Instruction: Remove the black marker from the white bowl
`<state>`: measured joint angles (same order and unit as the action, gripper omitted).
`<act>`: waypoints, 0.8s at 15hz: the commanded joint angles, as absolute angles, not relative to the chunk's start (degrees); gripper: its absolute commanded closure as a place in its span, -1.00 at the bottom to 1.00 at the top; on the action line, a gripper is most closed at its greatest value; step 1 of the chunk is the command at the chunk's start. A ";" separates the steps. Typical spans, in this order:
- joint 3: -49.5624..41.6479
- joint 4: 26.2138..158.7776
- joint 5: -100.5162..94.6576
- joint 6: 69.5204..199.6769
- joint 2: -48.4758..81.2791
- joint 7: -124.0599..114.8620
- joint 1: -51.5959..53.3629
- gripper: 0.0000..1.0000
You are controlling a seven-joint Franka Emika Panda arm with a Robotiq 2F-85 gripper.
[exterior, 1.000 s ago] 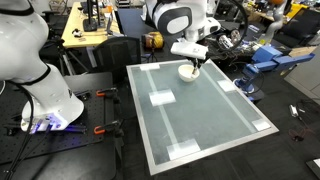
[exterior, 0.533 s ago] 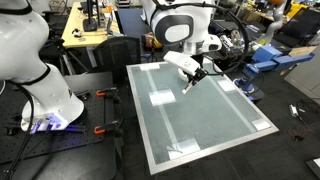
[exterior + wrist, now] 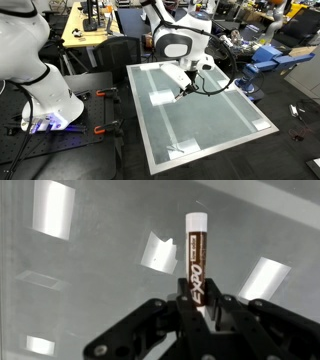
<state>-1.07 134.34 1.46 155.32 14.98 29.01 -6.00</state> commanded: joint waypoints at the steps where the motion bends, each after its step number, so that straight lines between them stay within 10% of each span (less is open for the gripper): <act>1: 1.13 131.30 3.76 154.04 19.43 28.07 -8.13 0.90; 4: 2.20 129.86 4.48 154.10 22.06 27.33 -8.79 0.90; 5: 2.48 129.42 4.49 154.30 22.69 26.96 -8.91 0.11; 12: 1.87 129.60 2.63 154.70 20.58 22.42 -7.87 -0.79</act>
